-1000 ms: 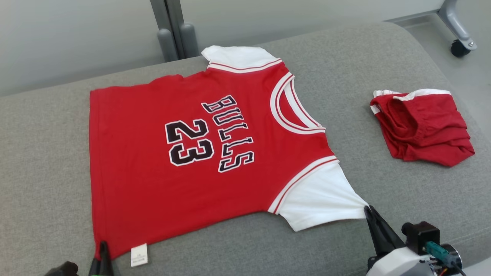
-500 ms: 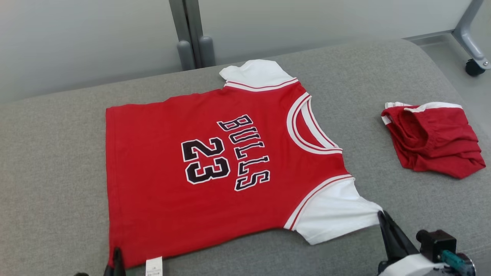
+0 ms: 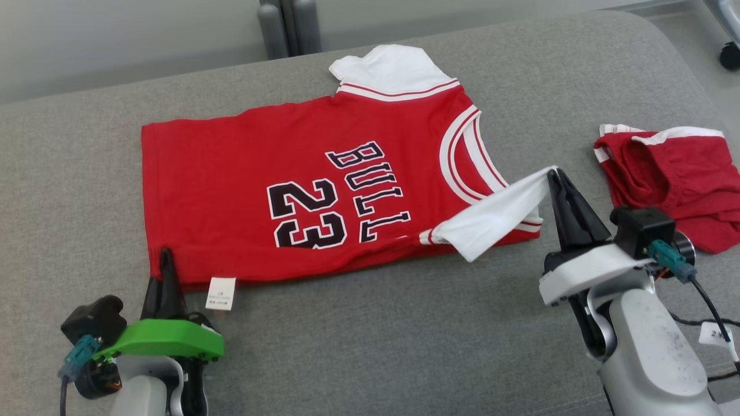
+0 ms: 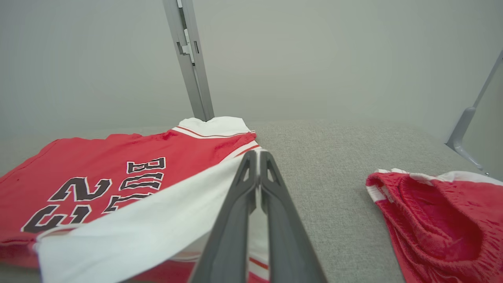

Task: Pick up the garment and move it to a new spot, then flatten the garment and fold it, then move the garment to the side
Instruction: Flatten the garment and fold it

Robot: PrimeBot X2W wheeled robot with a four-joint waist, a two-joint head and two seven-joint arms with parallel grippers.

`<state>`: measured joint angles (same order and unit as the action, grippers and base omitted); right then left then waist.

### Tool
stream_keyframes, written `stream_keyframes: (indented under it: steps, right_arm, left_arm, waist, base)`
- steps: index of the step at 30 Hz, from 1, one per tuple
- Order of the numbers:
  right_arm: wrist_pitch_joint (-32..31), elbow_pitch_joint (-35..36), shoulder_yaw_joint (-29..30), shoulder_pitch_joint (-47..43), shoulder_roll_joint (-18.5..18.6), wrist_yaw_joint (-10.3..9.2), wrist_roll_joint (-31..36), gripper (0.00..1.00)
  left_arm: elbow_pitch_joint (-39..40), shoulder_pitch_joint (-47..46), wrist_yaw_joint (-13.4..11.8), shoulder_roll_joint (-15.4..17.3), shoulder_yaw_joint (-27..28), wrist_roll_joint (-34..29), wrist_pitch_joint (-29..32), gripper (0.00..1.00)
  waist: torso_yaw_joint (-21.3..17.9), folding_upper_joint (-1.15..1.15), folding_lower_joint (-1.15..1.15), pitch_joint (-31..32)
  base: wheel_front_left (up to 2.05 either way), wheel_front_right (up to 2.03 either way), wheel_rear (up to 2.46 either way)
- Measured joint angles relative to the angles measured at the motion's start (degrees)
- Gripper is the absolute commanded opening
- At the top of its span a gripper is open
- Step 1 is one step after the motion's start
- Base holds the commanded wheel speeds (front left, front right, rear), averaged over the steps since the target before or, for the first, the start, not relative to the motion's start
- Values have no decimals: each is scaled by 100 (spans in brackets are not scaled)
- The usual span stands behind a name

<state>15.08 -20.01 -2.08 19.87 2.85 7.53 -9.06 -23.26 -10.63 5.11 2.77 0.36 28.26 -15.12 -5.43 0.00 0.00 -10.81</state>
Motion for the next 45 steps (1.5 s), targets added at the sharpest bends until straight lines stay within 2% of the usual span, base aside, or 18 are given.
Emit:
stream_keyframes:
  steps: [9,16,18,19,20,21,22,30,37,45]
  right_arm:
    - [0,-625,35,1101,-2,0,223,0]
    - [0,-899,147,1532,-1,0,425,0]
    - [0,-947,148,1585,-3,0,435,12]
    - [0,-949,147,1604,-3,0,435,11]
    - [0,-943,148,1620,-3,0,433,11]
    - [0,-915,169,1625,-7,1,396,28]
    - [0,-884,197,1624,-7,0,357,100]
    - [0,-453,394,1180,1,0,258,100]
    - [0,-617,325,549,-3,0,243,100]
    - [0,-942,274,520,-3,0,208,100]
  left_arm:
    - [-437,-701,-133,-2,78,-155,0,0]
    - [-639,-1024,-188,-2,151,-264,0,0]
    - [-676,-1055,-235,-3,175,-264,0,20]
    - [-686,-1063,-252,-2,187,-264,0,15]
    - [-694,-1068,-260,-3,202,-260,0,19]
    - [-679,-1070,-260,-3,226,-260,0,49]
    - [-634,-1072,-261,-4,263,-245,0,100]
    - [-76,-846,-255,1,468,-290,0,100]
    - [-230,-417,-254,0,334,-661,0,100]
    - [-716,-449,-157,-1,314,-966,0,100]
  waist:
    - [63,0,0,-443]
    - [127,0,0,-680]
    - [150,0,0,-720]
    - [157,0,0,-731]
    - [165,0,0,-740]
    - [171,0,0,-745]
    - [175,0,0,-747]
    - [198,0,0,-679]
    - [148,0,0,-588]
    - [109,0,0,-734]
  base:
    - [0,0,0]
    - [0,0,0]
    - [0,0,0]
    - [0,0,0]
    - [0,0,0]
    - [0,0,0]
    - [0,0,0]
    - [0,0,0]
    - [0,0,0]
    - [0,0,0]
